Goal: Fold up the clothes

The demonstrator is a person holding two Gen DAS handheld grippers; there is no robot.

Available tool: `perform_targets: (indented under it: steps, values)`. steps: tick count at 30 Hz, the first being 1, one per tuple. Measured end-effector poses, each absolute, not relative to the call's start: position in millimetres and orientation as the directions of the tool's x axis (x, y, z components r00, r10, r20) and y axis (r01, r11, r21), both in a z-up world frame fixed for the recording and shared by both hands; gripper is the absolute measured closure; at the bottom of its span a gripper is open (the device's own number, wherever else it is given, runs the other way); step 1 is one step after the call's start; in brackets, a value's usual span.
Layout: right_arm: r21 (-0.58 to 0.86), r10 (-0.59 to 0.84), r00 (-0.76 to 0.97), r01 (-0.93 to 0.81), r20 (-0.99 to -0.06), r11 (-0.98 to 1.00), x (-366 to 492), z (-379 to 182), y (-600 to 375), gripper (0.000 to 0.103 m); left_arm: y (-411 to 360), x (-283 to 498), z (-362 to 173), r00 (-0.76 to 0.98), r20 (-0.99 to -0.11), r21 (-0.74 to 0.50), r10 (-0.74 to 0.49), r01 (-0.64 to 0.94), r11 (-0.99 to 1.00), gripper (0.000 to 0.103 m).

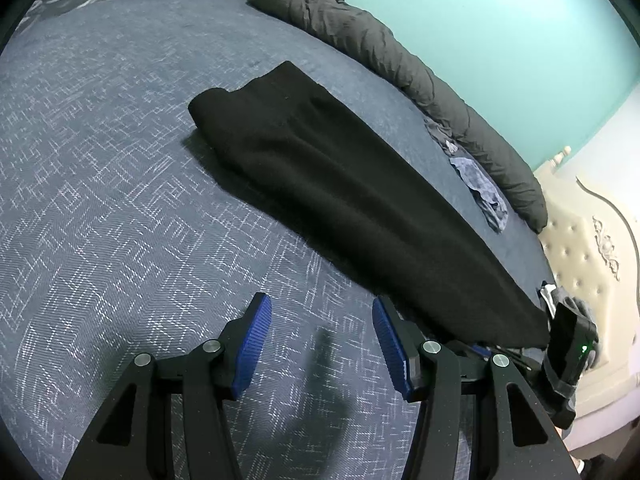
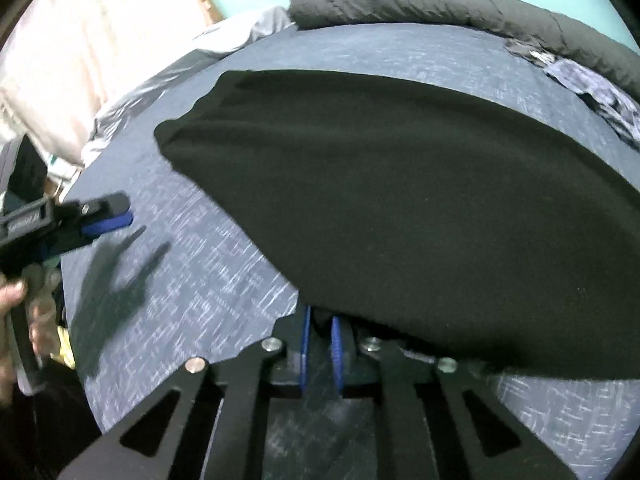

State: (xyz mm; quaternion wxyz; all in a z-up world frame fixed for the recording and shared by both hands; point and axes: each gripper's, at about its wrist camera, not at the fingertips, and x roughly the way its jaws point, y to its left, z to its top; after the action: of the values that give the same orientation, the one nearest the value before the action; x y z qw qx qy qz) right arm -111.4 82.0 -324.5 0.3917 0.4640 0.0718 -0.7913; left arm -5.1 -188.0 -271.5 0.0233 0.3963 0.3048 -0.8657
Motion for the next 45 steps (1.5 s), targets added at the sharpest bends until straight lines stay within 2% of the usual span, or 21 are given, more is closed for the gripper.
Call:
perform_targets:
  steps: [7, 10, 13, 16, 18, 19, 25, 31, 34, 36, 37, 38, 43, 44, 45]
  values:
    - [0.261, -0.551, -0.223, 0.699, -0.804, -0.665, -111, -326, 82, 0.097, -192, -3, -272, -0.686, -0.7, -0.513, 0.201, 0.286, -0.809, 0.046]
    - [0.238, -0.536, -0.26, 0.685, -0.803, -0.688, -113, -321, 74, 0.091, -193, -3, -272, -0.685, -0.7, -0.513, 0.203, 0.283, -0.811, 0.046]
    - [0.196, -0.506, -0.277, 0.692, -0.817, -0.695, -112, -323, 66, 0.076, -196, -3, -273, -0.684, -0.7, -0.512, 0.206, 0.279, -0.812, 0.046]
    - [0.216, -0.517, -0.276, 0.679, -0.81, -0.701, -115, -326, 65, 0.074, -197, -3, -273, -0.683, -0.7, -0.512, 0.207, 0.278, -0.813, 0.046]
    - [0.252, -0.539, -0.264, 0.669, -0.8, -0.7, -115, -327, 71, 0.079, -198, -3, -273, -0.683, -0.701, -0.512, 0.207, 0.28, -0.812, 0.046]
    - [0.257, -0.544, -0.257, 0.671, -0.799, -0.696, -114, -327, 74, 0.097, -198, -3, -273, -0.683, -0.701, -0.513, 0.206, 0.282, -0.811, 0.046]
    - [0.292, -0.557, -0.218, 0.67, -0.802, -0.683, -105, -331, 89, 0.099, -194, -4, -273, -0.683, -0.701, -0.509, 0.206, 0.278, -0.815, 0.046]
    - [0.404, -0.599, -0.192, 0.577, -0.778, -0.71, -106, -340, 102, 0.098, -193, -6, -276, -0.675, -0.708, -0.506, 0.208, 0.279, -0.816, 0.046]
    - [0.458, -0.62, -0.183, 0.524, -0.763, -0.718, -113, -337, 110, 0.09, -194, -8, -276, -0.674, -0.709, -0.505, 0.207, 0.281, -0.816, 0.046]
    - [0.451, -0.617, -0.205, 0.518, -0.76, -0.727, -113, -329, 112, 0.069, -194, -10, -275, -0.674, -0.709, -0.504, 0.208, 0.277, -0.818, 0.046]
    - [0.45, -0.62, -0.217, 0.516, -0.754, -0.728, -113, -327, 113, 0.052, -193, -10, -275, -0.674, -0.708, -0.504, 0.209, 0.275, -0.819, 0.046]
    - [0.453, -0.626, -0.228, 0.514, -0.746, -0.728, -113, -325, 114, 0.047, -192, -11, -274, -0.674, -0.708, -0.503, 0.211, 0.273, -0.82, 0.046]
    - [0.453, -0.627, -0.221, 0.521, -0.747, -0.723, -117, -328, 107, 0.049, -192, -11, -275, -0.671, -0.711, -0.5, 0.212, 0.271, -0.822, 0.046]
    - [0.461, -0.629, -0.215, 0.514, -0.747, -0.723, -117, -330, 106, 0.055, -193, -11, -275, -0.67, -0.711, -0.501, 0.211, 0.273, -0.821, 0.046]
    - [0.468, -0.63, -0.209, 0.507, -0.748, -0.724, -117, -333, 105, 0.077, -195, -10, -275, -0.671, -0.711, -0.502, 0.21, 0.275, -0.82, 0.046]
